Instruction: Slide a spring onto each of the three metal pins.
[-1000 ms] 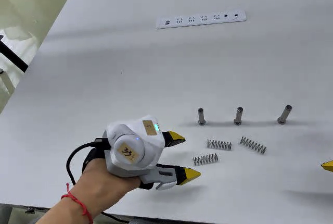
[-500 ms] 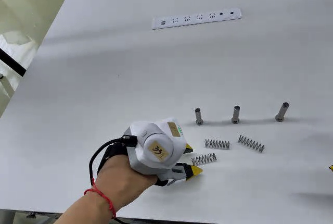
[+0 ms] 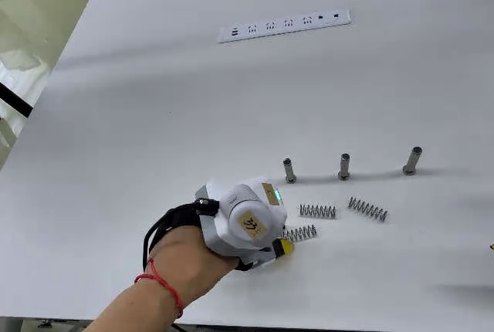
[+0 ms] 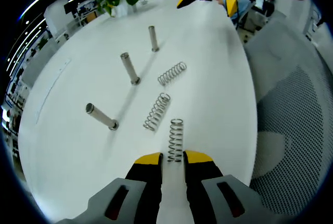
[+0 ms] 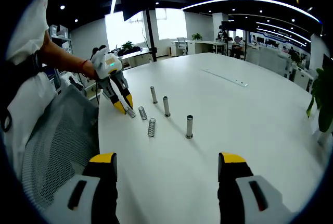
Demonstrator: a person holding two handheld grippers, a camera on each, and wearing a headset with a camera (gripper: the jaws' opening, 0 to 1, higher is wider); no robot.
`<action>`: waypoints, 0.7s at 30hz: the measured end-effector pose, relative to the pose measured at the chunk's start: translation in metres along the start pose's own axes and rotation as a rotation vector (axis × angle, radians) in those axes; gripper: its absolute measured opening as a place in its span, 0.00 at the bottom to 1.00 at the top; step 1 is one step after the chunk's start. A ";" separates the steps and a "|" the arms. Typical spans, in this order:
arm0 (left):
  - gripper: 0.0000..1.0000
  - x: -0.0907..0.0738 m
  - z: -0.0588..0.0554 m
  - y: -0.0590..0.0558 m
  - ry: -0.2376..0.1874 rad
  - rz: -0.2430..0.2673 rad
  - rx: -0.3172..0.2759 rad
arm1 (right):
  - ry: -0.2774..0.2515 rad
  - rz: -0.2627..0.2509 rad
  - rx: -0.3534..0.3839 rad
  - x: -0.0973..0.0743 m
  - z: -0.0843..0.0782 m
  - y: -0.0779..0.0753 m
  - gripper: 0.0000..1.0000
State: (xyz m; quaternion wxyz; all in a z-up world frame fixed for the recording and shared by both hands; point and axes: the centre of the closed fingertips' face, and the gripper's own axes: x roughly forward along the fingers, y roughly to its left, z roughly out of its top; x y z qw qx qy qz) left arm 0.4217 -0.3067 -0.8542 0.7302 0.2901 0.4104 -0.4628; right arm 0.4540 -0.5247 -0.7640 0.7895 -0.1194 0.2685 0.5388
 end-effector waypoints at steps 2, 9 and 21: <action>0.15 0.000 0.000 0.000 0.004 0.003 0.012 | 0.001 0.001 0.001 0.000 -0.001 0.000 0.81; 0.11 0.000 0.000 0.000 0.014 0.007 0.035 | 0.002 0.007 -0.002 0.000 -0.003 0.000 0.82; 0.10 -0.002 0.000 -0.005 -0.014 -0.003 0.029 | 0.009 0.007 -0.005 0.002 -0.007 0.000 0.81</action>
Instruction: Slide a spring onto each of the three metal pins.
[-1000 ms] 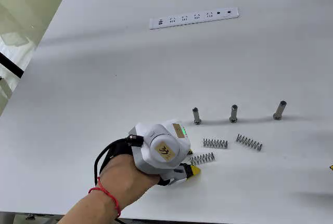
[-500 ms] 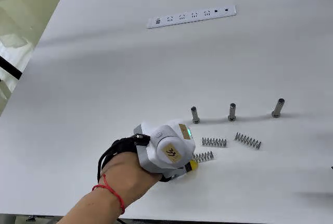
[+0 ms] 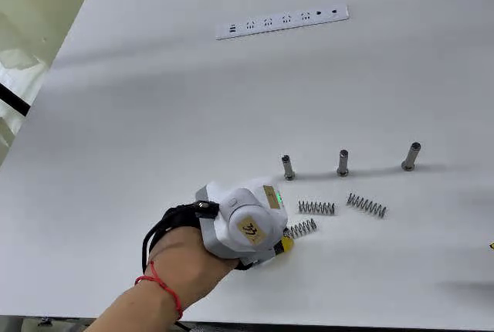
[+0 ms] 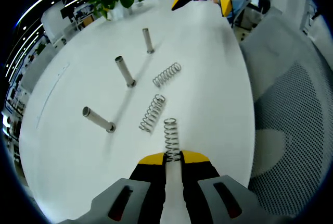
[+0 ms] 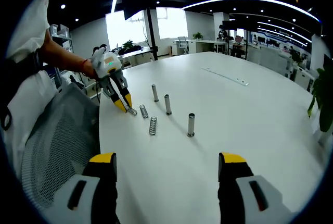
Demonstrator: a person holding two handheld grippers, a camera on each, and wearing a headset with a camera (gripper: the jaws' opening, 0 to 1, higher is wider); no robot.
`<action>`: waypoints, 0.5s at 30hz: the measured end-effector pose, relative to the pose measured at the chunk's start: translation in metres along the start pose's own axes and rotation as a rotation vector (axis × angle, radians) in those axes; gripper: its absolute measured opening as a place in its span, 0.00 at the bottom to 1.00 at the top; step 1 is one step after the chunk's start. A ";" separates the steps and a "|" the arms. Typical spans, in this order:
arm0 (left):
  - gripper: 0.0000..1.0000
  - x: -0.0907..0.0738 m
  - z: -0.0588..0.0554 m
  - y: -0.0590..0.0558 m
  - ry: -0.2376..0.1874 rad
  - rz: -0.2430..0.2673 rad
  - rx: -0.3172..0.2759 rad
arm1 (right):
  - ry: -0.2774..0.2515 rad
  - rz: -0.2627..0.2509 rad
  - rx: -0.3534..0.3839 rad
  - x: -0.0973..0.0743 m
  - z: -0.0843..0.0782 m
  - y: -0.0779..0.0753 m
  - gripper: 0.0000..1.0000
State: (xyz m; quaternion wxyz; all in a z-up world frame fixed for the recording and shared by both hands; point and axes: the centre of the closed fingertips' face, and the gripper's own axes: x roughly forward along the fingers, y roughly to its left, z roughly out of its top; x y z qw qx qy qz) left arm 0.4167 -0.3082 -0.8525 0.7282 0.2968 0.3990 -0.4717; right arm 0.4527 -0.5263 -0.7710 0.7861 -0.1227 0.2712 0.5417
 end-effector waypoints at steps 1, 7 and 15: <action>0.10 -0.001 0.001 0.000 -0.006 -0.001 -0.002 | 0.001 0.001 0.001 0.000 0.000 0.000 0.81; 0.10 -0.006 0.003 -0.002 -0.029 0.000 -0.010 | 0.001 0.003 0.001 0.002 0.002 0.001 0.81; 0.10 -0.026 0.018 -0.005 -0.140 0.009 -0.073 | -0.022 0.004 -0.005 -0.003 0.020 0.007 0.80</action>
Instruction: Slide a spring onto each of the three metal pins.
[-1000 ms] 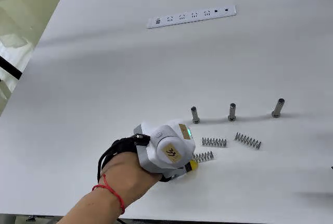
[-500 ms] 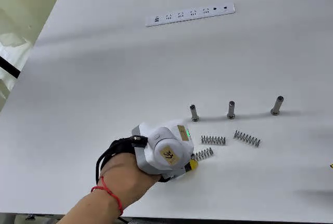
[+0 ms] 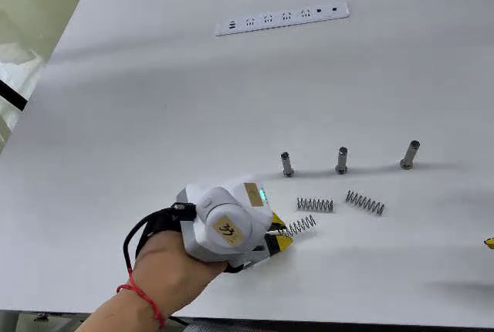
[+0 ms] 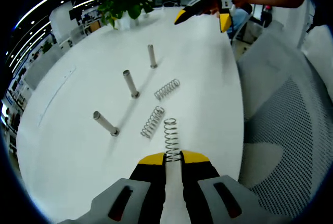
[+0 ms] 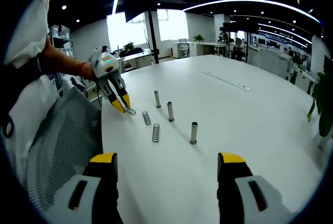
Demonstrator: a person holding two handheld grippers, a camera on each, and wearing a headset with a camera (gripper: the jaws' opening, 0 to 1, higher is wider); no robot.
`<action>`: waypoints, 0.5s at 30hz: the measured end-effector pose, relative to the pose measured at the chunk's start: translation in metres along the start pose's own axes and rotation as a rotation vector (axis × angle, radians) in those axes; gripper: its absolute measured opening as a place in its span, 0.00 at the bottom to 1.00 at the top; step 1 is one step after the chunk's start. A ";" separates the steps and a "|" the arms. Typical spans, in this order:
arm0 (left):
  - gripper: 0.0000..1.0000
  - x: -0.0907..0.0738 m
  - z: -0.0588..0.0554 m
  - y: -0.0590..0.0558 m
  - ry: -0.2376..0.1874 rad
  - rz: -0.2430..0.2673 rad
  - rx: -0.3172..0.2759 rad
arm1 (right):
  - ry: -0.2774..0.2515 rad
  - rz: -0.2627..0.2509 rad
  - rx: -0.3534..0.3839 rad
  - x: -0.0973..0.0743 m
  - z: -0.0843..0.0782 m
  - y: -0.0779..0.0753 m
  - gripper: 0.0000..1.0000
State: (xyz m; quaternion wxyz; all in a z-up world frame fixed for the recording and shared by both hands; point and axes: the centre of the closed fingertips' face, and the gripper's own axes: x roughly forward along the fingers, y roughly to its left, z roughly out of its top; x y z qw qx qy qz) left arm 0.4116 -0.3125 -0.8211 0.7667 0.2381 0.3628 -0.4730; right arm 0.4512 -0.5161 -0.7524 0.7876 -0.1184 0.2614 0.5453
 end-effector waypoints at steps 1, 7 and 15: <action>0.10 -0.003 0.003 0.001 -0.016 0.005 -0.009 | -0.009 0.000 -0.001 0.000 0.005 0.001 0.79; 0.10 -0.024 0.042 0.001 -0.181 0.026 -0.061 | -0.088 0.047 0.020 0.005 0.041 0.015 0.72; 0.10 -0.045 0.099 -0.001 -0.396 0.027 -0.119 | -0.211 0.117 0.112 0.022 0.091 0.039 0.62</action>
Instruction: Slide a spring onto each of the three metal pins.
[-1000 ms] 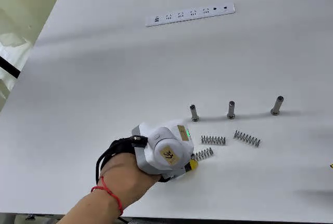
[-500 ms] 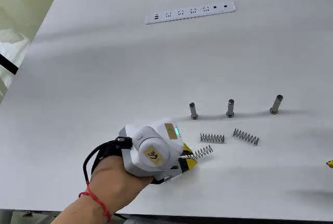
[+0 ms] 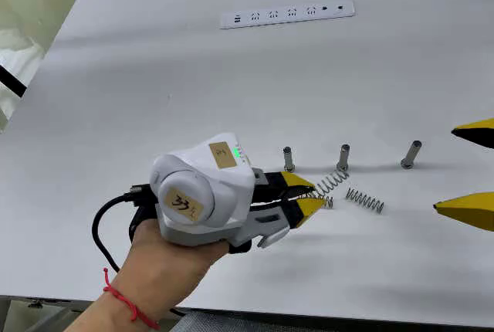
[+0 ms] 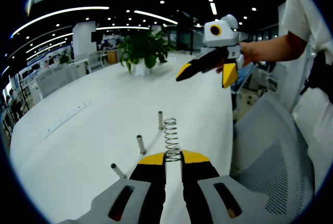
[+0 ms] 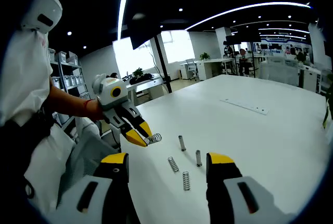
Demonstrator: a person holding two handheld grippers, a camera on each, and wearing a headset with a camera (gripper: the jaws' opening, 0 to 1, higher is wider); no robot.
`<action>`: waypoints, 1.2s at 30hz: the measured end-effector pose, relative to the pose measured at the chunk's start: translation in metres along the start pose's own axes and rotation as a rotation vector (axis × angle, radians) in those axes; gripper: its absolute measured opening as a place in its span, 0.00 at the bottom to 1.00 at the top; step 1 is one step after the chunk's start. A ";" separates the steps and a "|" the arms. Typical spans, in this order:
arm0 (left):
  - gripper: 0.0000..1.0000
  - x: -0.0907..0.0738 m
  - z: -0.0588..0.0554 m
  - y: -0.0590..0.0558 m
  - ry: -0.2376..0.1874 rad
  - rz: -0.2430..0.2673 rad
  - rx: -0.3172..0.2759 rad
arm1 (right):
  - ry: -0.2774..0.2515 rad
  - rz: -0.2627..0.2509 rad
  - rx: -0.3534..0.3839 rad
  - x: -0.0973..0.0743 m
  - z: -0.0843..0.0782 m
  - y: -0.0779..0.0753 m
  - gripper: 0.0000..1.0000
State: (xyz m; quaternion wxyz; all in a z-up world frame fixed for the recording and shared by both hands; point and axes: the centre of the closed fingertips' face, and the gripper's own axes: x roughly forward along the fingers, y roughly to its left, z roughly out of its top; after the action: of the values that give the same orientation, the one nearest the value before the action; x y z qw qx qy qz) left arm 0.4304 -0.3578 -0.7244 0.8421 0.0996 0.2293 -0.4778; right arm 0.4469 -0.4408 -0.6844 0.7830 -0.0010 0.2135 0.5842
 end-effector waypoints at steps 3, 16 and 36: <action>0.10 0.000 0.020 -0.004 -0.076 -0.007 -0.013 | -0.050 0.002 0.033 0.008 0.014 0.005 0.55; 0.10 -0.001 0.062 -0.019 -0.254 -0.049 -0.069 | -0.183 0.035 0.218 0.022 0.045 0.015 0.33; 0.11 -0.001 0.078 -0.024 -0.308 -0.084 -0.072 | -0.221 0.089 0.275 0.024 0.057 0.027 0.12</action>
State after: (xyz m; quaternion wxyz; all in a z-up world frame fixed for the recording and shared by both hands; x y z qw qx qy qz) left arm 0.4321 -0.3995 -0.6541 0.8497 -0.0148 0.1184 -0.5135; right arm 0.4460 -0.3962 -0.6339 0.7678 0.1798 0.2041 0.5801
